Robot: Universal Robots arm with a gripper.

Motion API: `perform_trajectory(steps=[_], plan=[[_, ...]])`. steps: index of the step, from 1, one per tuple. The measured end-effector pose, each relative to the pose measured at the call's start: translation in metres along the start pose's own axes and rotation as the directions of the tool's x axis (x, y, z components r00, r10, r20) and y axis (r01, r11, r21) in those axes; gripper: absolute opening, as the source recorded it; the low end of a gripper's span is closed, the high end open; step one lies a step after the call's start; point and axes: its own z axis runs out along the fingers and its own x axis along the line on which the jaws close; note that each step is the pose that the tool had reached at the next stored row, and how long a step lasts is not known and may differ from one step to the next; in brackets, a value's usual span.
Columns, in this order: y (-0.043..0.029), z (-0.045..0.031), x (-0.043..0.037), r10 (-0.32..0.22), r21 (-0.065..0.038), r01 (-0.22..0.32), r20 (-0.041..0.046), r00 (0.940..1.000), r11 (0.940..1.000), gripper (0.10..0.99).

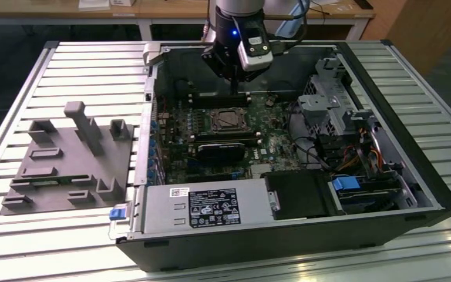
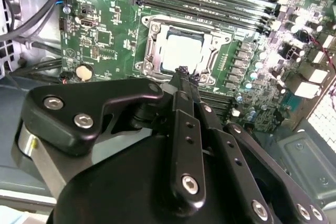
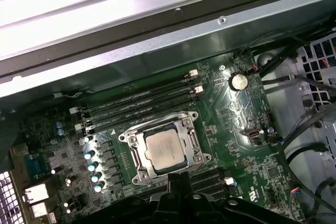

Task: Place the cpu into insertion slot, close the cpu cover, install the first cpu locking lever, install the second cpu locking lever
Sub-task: 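Install the first cpu locking lever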

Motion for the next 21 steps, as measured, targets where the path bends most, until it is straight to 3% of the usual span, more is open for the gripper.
perform_trajectory(steps=[8, 21], plan=[[-0.0005, 0.0053, 0.0000, -0.071, -0.002, 0.071, -0.0028, 0.9974, 0.9974, 0.102], [-0.0031, 0.0171, -0.0003, -0.117, -0.004, 0.117, -0.0055, 0.9931, 0.9931, 0.102]])
